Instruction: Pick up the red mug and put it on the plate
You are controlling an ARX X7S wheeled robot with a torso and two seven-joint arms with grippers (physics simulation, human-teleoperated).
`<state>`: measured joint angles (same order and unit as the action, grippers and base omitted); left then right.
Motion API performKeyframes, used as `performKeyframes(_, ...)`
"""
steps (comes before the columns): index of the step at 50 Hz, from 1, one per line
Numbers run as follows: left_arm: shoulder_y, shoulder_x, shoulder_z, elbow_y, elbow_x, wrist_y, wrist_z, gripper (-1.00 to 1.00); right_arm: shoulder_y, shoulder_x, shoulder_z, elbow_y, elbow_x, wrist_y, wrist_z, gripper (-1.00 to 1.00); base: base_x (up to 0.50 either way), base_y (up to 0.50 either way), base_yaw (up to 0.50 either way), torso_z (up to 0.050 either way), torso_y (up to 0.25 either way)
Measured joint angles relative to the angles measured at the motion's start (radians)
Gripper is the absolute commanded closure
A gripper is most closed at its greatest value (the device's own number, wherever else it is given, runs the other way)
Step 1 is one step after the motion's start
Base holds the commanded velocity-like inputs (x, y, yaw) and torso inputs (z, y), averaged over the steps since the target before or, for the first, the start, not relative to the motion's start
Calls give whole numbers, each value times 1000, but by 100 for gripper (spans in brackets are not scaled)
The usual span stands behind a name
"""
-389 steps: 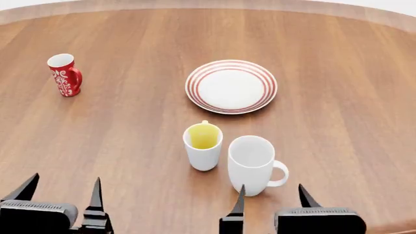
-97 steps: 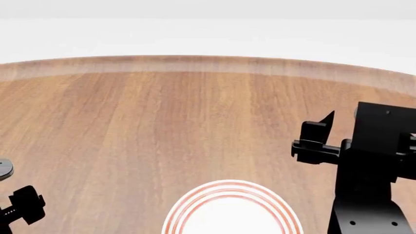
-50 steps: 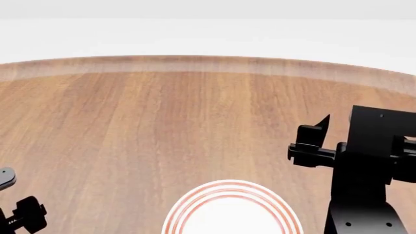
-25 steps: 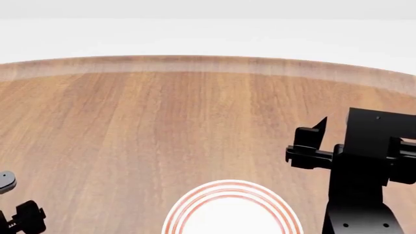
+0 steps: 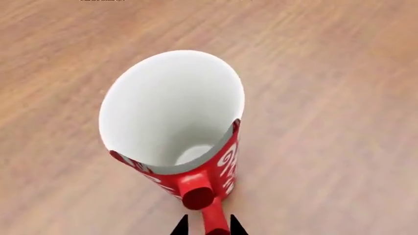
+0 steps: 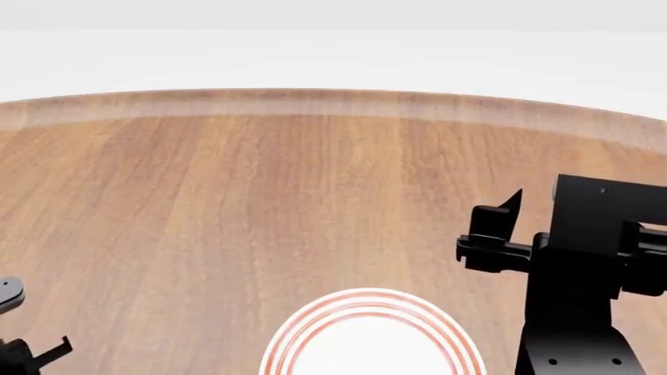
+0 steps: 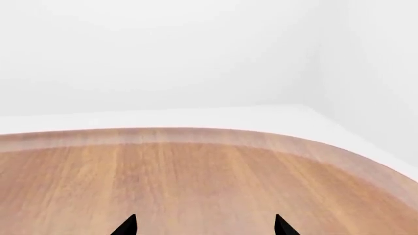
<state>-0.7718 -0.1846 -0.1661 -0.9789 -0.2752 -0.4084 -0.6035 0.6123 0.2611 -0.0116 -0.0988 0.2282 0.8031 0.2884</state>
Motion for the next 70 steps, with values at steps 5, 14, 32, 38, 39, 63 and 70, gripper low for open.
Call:
performKeyframes(5, -4, 2, 2, -7, -4, 6, 3, 100, -2, 0, -2, 4, 2, -4, 0, -100, 0, 0, 0, 0, 0)
performKeyframes(14, -7, 2, 4, -17, 3, 9, 5, 100, -4, -1, -4, 10, 5, -10, 1, -100, 0, 0, 0, 0, 0)
performKeyframes(32, 88, -23, 94, 286, -14, -141, 113, 100, -3, 0, -11, 23, 11, -18, 2, -100, 0, 0, 0, 0, 0)
performKeyframes(38, 123, -41, 144, 445, -30, -215, 174, 100, -3, 0, -14, 28, 12, -21, 3, -100, 0, 0, 0, 0, 0)
performKeyframes(39, 129, -44, 154, 470, -32, -228, 185, 100, -2, 0, -14, 29, 12, -21, 3, -100, 0, 0, 0, 0, 0)
performKeyframes(63, 111, -101, 447, 766, -43, -369, 454, 100, 4, 2, -13, 28, 29, -13, 6, -100, 0, 0, 0, 0, 0)
performKeyframes(70, 86, -97, 529, 765, -33, -355, 524, 100, 6, 2, -14, 29, 32, -13, 8, -100, 0, 0, 0, 0, 0)
